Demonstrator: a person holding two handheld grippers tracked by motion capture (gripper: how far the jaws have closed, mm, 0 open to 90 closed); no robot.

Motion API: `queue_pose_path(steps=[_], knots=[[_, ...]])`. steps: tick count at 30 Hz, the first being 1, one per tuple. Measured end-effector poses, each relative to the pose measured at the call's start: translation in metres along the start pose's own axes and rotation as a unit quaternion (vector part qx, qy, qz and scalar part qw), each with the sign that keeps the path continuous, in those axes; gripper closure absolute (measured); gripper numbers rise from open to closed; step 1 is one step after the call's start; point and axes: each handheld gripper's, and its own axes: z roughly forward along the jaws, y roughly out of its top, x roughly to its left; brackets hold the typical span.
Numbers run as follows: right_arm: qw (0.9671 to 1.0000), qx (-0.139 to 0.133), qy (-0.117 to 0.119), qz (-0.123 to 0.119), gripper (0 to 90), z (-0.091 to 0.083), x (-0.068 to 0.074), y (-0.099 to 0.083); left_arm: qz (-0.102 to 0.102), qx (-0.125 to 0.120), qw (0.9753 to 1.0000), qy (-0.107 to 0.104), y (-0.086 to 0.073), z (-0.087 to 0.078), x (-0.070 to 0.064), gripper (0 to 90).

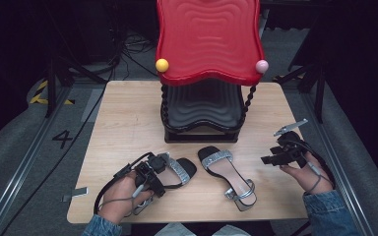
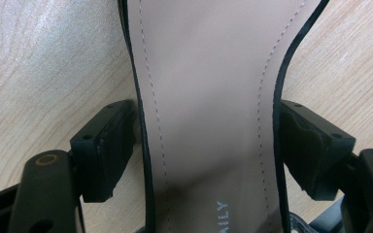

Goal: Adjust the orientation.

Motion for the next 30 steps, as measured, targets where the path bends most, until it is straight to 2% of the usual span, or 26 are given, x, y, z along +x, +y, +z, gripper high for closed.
queue_pose_path(steps=[2,4,7,9,10,14,18,21,26,30], knots=[[1.0,0.002,0.0,0.002,41.0,0.0,0.0,0.0,0.016,0.012,0.9997,0.017,0.0,0.0,-0.002,25.5],[1.0,0.002,0.001,0.002,41.0,0.0,0.0,0.0,0.019,0.017,0.9992,0.031,-0.001,0.001,-0.005,26.3],[1.0,0.002,0.001,0.002,40.9,0.0,0.001,0.0,0.012,0.012,0.9993,0.034,-0.002,0.0,-0.005,30.3],[1.0,0.002,0.001,0.001,40.9,0.0,0.001,0.0,0.02,0.01,0.9992,0.034,-0.002,-0.001,-0.007,34.9],[1.0,0.001,0.001,-0.001,40.9,0.001,0.001,0.0,0.026,0.011,0.9991,0.033,-0.001,-0.001,-0.009,40.5],[1.0,0.002,0.001,-0.002,40.8,0.001,0.001,0.001,0.015,0.015,0.9992,0.034,-0.001,-0.002,-0.009,41.7],[1.0,0.002,0.0,-0.002,40.9,0.001,0.001,0.0,0.015,0.011,0.9992,0.034,-0.001,-0.002,-0.008,42.3],[1.0,0.002,0.001,-0.001,40.8,0.001,0.0,0.0,0.001,0.004,0.9998,0.019,-0.002,-0.003,-0.005,42.5],[1.0,0.002,0.0,0.005,40.8,0.0,-0.001,-0.001,-0.002,-0.013,0.9999,0.01,-0.003,-0.012,-0.006,42.7],[1.0,0.001,-0.001,0.004,40.8,-0.002,0.0,-0.002,-0.002,-0.02,0.9997,0.017,-0.002,-0.019,-0.007,42.8]])
